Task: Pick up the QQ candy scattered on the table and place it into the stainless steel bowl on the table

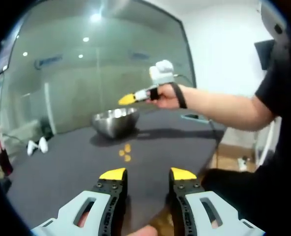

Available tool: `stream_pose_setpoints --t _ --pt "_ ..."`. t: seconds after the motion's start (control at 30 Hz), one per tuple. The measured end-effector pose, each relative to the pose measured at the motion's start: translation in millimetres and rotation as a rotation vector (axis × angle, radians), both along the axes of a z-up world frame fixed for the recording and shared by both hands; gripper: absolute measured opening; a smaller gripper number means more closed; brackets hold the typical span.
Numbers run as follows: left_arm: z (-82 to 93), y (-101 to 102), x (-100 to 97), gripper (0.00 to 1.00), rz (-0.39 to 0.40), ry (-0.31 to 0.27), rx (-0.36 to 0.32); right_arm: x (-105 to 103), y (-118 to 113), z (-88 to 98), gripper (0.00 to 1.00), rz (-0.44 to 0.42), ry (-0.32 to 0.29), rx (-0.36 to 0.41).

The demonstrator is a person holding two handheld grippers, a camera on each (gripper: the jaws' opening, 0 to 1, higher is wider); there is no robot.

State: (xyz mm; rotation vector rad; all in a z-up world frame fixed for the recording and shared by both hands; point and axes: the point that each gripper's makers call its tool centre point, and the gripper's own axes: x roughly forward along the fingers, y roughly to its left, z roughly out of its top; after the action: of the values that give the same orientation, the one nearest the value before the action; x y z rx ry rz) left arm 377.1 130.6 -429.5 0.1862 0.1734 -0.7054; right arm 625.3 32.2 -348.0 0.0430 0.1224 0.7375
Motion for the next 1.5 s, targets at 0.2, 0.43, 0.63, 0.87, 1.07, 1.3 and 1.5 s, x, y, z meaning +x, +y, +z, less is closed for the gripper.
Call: stream_pose_setpoints --t 0.2,0.43,0.63,0.87,1.07,1.3,1.5 --pt "-1.1 -1.7 1.5 0.35 0.0 0.001 0.008 -29.7 5.9 8.9 0.18 0.061 -0.021 0.017" --pt "-1.9 -0.5 1.8 0.35 0.003 -0.002 0.012 -69.9 8.5 -23.0 0.18 0.166 -0.017 -0.063" --pt "-3.3 4.0 2.0 0.35 0.011 0.001 0.008 -97.6 -0.7 -41.3 0.18 0.195 -0.021 -0.091" --pt "-5.1 6.7 3.8 0.35 0.017 0.003 0.006 -118.0 -9.9 -71.8 0.18 0.215 -0.008 -0.155" --pt "-2.1 3.7 3.1 0.35 0.01 -0.006 0.003 -119.7 -9.5 -92.6 0.18 0.215 0.027 -0.196" --pt "-2.7 5.7 2.2 0.35 0.014 -0.005 -0.001 -113.3 -2.7 -111.0 0.18 0.242 0.045 -0.254" --pt "-1.5 9.5 2.5 0.35 0.025 -0.005 -0.009 -102.1 6.0 -115.1 0.18 0.254 0.06 -0.25"
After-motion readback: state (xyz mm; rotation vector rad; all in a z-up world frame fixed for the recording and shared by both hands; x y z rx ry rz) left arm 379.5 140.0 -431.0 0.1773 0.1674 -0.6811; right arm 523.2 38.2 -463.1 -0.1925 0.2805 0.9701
